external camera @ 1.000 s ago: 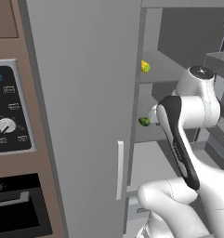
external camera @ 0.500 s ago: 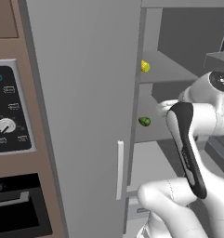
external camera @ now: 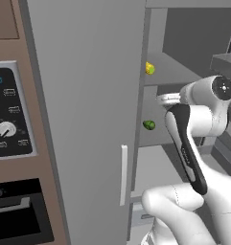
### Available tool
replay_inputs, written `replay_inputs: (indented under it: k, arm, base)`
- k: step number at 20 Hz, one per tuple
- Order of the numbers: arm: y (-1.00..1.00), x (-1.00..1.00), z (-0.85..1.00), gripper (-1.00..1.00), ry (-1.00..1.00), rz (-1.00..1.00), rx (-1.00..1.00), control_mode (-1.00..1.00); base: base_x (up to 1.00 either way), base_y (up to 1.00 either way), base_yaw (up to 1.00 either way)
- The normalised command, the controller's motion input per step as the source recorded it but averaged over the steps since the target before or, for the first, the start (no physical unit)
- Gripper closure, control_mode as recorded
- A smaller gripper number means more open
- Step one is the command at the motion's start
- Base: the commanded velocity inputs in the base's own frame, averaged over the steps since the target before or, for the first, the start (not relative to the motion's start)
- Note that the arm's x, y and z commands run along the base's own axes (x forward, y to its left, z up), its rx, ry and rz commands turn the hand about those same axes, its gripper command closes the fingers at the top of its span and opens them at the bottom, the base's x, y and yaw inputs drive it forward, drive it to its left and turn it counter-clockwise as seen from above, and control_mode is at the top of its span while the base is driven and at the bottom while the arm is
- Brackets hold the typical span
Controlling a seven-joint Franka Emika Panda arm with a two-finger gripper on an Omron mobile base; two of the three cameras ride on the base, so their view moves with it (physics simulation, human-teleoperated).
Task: Take the corn and avocado out of the freezer and place them in the tupperware container on the counter. Then put the tupperware containing the vegetables back in the freezer.
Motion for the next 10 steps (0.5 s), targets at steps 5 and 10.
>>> replay_inputs:
  k: [5,10]
  arm:
    - [0.0,0.14,0.62,-1.0,-0.07,0.0,0.0,-1.0]
    - [0.0,0.35,0.54,-1.0,0.0,0.0,0.0,-1.0]
  base:
    - [0.0,0.0,0.0]
    - [0.0,0.0,0.0]
